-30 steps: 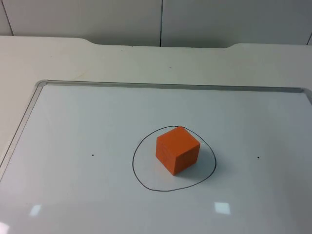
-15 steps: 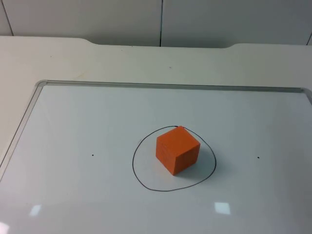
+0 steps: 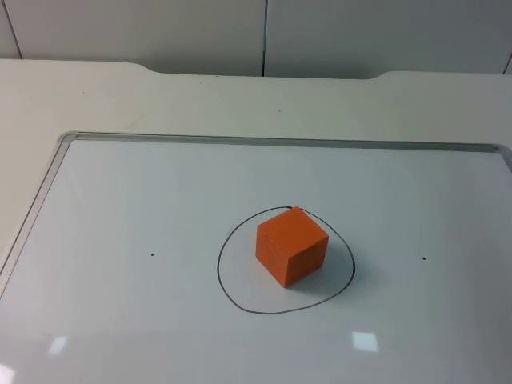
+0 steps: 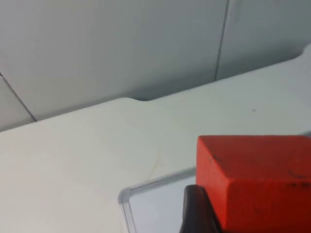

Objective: Pick up one cube with the left hand and another cube with the right hand. First place the cube in the right hand at the target position, then stack the cube in the left hand on top.

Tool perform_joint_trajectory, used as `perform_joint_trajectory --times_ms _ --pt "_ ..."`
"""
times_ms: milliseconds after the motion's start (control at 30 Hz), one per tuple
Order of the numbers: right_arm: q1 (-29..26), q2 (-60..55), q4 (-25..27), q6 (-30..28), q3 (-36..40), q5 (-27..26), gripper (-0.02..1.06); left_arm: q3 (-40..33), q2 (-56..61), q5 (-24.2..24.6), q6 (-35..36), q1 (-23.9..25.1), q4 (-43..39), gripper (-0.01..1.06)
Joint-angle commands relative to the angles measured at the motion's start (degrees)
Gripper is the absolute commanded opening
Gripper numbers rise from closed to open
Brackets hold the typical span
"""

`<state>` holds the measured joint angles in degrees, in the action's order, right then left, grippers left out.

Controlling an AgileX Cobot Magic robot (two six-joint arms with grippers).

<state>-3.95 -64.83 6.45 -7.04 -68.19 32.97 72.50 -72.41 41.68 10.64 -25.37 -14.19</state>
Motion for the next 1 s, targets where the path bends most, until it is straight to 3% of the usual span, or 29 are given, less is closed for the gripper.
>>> perform_joint_trajectory --times_ms 0,100,167,300,533,867,967 --pt "-0.25 0.01 -0.66 -0.26 0.34 -1.13 1.06 0.07 -1.36 1.81 -5.84 -0.74 7.02 0.03" --pt "-0.25 0.01 -0.66 -0.26 0.34 -1.13 1.06 0.07 -2.87 2.83 -9.34 -1.46 11.58 0.03" --pt "-0.25 0.01 -0.66 -0.26 0.34 -1.34 1.06 0.07 -4.99 1.78 -13.29 -4.95 16.22 0.03" --pt "-0.25 0.01 -0.66 -0.26 0.34 -1.34 1.06 0.76 -8.22 -0.36 -13.84 -10.83 14.19 0.03" --pt "-0.25 0.01 -0.66 -0.23 0.34 -1.13 1.06 6.97 -20.13 3.68 -16.7 -19.29 10.35 0.03" --pt "-0.25 0.01 -0.23 -0.23 0.34 -1.34 1.06 18.39 -35.56 13.46 -18.14 -20.36 11.23 0.03" --pt "-0.25 0.01 -0.23 -0.23 0.34 -1.34 1.06 20.14 -39.01 14.43 -18.4 -20.36 11.23 0.03"
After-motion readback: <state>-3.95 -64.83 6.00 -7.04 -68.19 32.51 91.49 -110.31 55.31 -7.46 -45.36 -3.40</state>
